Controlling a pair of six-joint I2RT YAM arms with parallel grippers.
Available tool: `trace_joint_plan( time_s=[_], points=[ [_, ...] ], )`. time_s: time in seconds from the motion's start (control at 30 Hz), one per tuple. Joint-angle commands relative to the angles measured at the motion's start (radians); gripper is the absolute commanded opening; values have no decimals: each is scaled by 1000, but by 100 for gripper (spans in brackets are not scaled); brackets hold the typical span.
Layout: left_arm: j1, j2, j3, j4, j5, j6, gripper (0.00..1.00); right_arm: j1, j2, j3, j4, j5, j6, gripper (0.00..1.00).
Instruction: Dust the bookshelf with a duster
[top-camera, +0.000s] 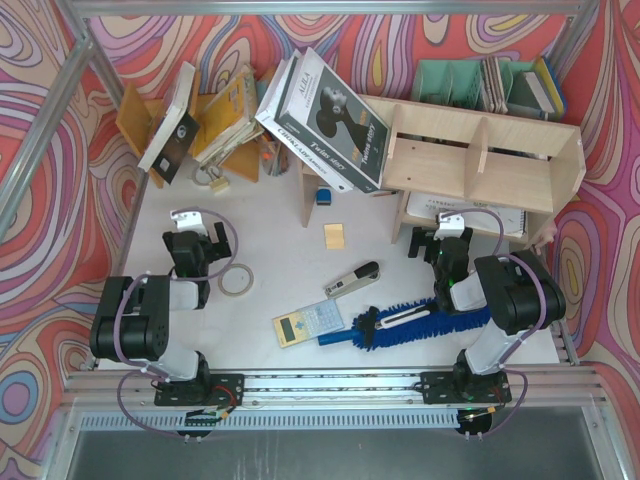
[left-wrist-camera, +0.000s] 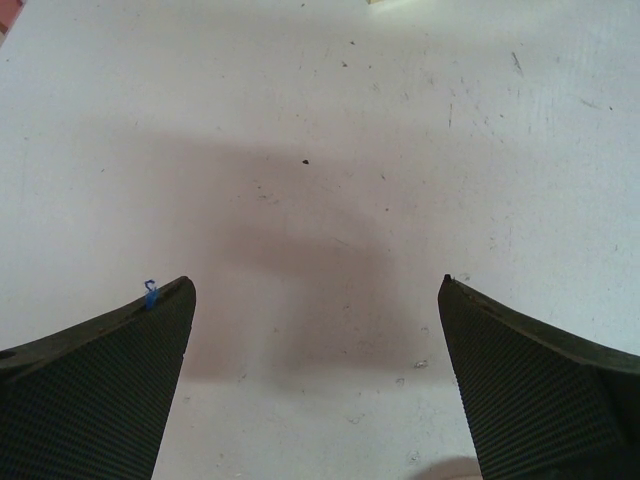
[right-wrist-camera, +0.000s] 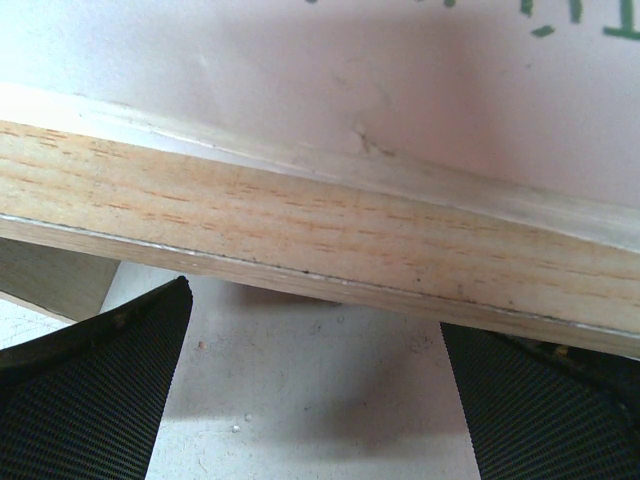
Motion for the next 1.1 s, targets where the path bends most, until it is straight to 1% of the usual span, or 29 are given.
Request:
trace_joint_plan(
  time_s=[0.0,0.1,0.23,0.3,0.47,0.53,0.63,0.7,0.87,1.07],
  points=[
    [-9,-42,-50,70,35,33,99,-2,-29,-3,68,-33,-25,99],
    [-25,-112,-93,87,25,48,98,-3,-56,-33,104,-60,-37,99],
    [-84,-183,-80,7,-59,91,99,13,-75,-66,142,-70,-65,99],
    [-110,-207,-90,12,-95,105,98,37,-85,-62,132,-46,-87,99],
    [-133,-276,-129,42,-161,108,98,94,-131,-69,116,22,-130,99],
    [-141,-304,-135,30,-177,106,98,118,-158,-68,81,45,-137,99],
    [-149,-337,-144,29,-200,103,98,121,-215,-65,-7,81,-93,99],
    [-153,-349,-150,29,-214,98,98,127,-243,-68,-59,67,-91,99],
    [-164,-386,-156,18,-236,81,98,141,-325,-81,-165,95,-63,99],
    [-198,-475,-165,-32,-258,68,98,183,-443,-100,-288,121,-26,99]
  ],
)
